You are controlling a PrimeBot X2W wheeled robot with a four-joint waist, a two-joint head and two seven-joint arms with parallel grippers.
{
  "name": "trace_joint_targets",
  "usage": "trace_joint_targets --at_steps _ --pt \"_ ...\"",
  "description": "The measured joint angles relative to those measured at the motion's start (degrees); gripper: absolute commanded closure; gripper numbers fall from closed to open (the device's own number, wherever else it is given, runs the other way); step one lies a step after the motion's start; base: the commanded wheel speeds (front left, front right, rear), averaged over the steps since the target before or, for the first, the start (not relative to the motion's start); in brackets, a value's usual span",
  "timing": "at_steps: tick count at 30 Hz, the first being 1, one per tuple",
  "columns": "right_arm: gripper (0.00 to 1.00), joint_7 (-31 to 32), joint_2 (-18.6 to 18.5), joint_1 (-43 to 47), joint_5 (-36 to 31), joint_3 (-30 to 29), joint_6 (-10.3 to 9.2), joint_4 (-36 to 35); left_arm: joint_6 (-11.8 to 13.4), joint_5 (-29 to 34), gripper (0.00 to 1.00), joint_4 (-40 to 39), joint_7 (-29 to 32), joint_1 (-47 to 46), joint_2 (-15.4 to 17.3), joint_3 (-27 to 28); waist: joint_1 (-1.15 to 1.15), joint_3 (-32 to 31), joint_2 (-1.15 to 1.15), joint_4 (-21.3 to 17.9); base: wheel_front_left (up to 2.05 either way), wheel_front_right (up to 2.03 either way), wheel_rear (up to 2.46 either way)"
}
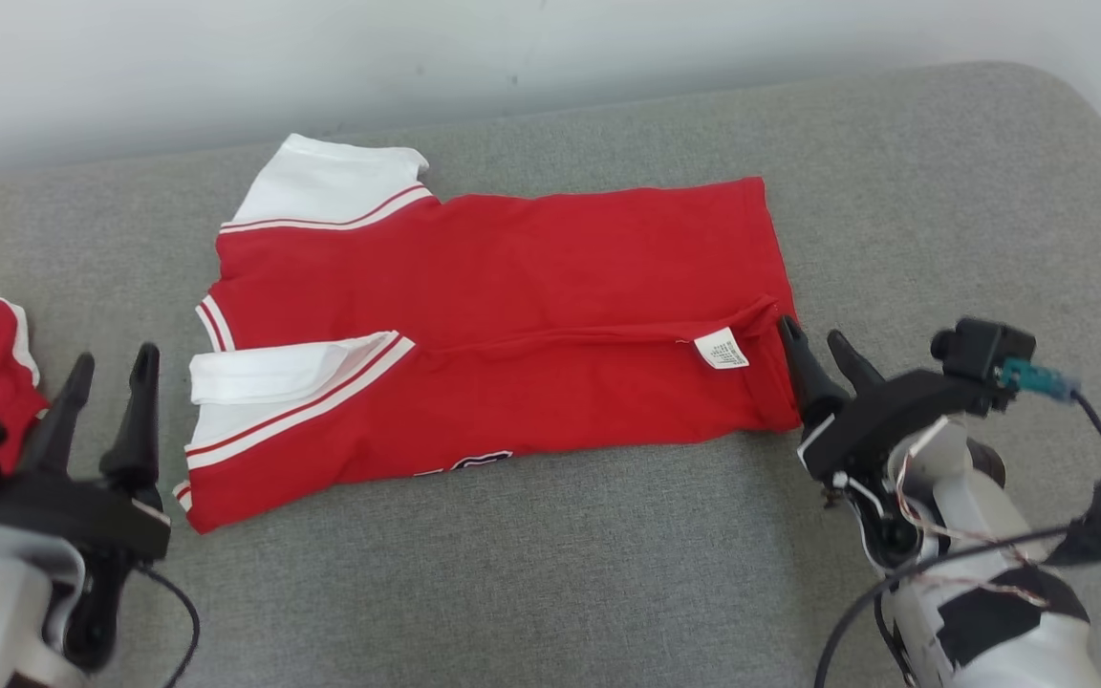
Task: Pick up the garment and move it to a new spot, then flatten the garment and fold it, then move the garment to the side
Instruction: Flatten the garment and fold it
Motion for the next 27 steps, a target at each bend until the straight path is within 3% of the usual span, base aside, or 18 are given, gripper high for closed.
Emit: trace_joint_targets --at_steps 13,19,27 --pt "0.0 -4.9 -2.2 8.9 -6.1 2.8 0.0 -5.1 0.2 12.2 0.0 -10.6 0.0 15.5 -5.9 10.0 -0.01 -1.5 -0.01 1.3 0.0 0.0 0.0" --pt "0.0 -6.5 -1.8 10.4 -11.2 3.4 0.0 -6.5 0.2 17.9 0.0 -10.8 0.0 17.4 -7.3 11.9 -0.01 -1.0 0.0 1.8 0.0 0.0 0.0" --pt "0.0 -7.9 -1.5 10.7 -20.1 3.5 0.0 -7.0 0.1 20.3 0.0 -9.0 0.0 17.7 -9.7 13.4 -0.01 0.1 0.0 1.9 0.0 0.0 0.0"
